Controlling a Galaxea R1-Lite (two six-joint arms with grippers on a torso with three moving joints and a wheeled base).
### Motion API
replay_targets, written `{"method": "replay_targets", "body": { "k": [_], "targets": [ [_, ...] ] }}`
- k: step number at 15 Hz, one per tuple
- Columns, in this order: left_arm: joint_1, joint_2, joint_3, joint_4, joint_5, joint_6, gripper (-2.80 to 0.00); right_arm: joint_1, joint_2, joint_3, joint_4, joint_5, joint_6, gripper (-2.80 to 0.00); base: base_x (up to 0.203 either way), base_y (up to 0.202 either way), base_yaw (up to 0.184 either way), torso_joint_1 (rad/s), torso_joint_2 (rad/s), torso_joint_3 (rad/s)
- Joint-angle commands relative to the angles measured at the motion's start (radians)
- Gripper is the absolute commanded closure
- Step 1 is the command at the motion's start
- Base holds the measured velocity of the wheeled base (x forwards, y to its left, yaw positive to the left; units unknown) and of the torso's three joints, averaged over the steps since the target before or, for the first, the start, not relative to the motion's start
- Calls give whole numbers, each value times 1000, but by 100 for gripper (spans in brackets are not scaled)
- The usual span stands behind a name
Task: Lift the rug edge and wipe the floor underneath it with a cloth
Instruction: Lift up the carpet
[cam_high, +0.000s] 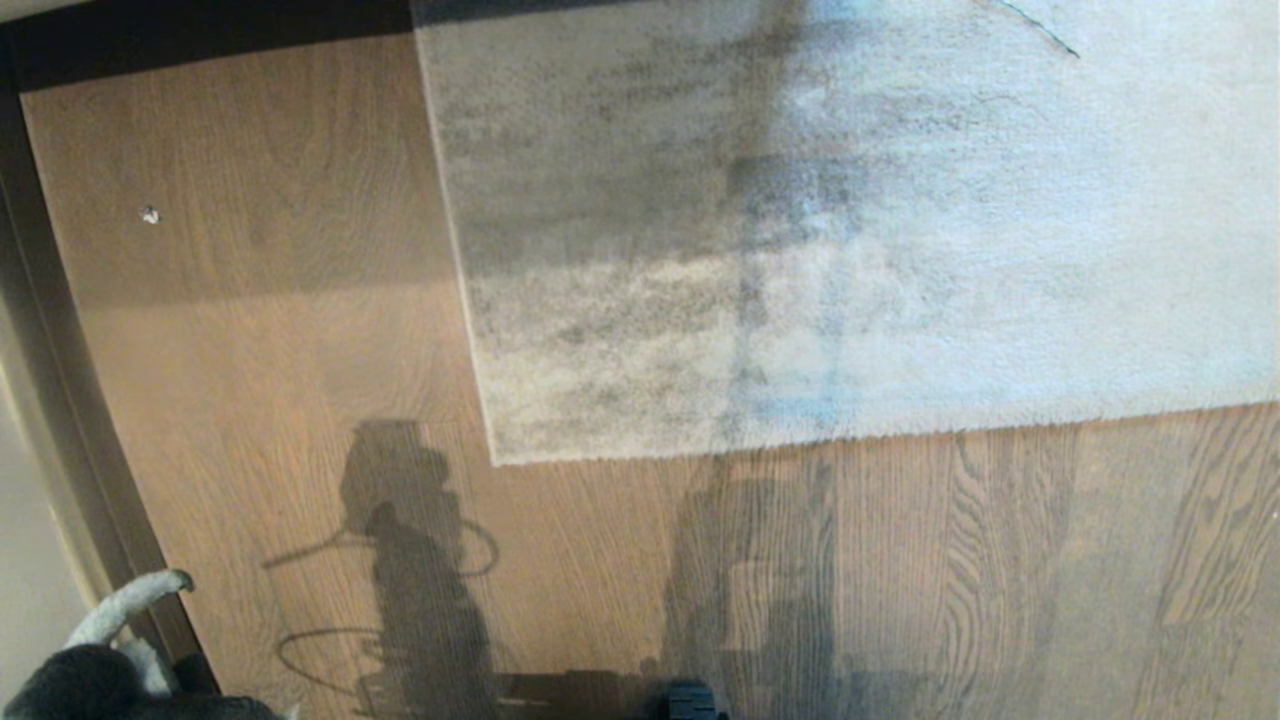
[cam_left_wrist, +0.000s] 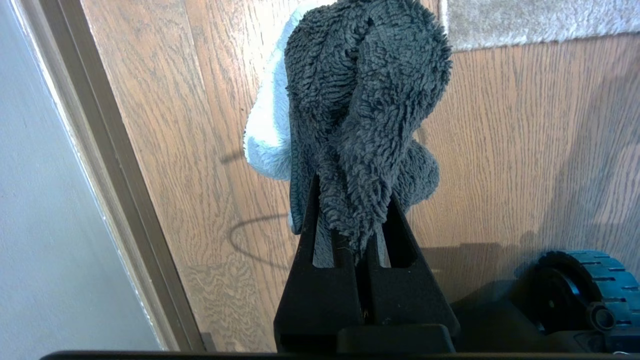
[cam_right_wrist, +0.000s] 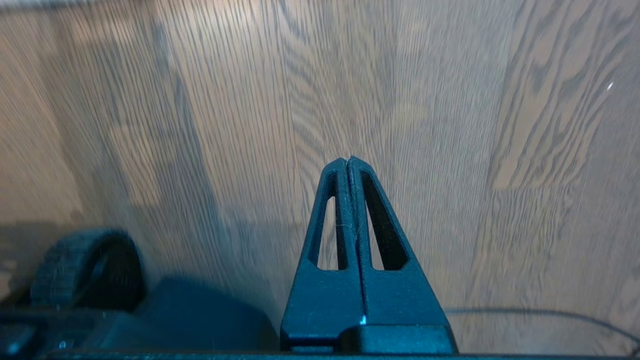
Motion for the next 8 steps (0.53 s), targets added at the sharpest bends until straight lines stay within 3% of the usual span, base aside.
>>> {"method": "replay_targets", "body": {
  "k": [1,5,8],
  "targets": [
    [0,0,0,0,0,0,0,9,113,-3,-14,3,-2,0,0,0,0,0,0,0],
    [0,0,0,0,0,0,0,98,308,-96,-91,49,6,0,0,0,0,0,0,0],
    [0,0,0,0,0,0,0,201,399,-201,-133,159,-4,0,0,0,0,0,0,0]
  ]
}}
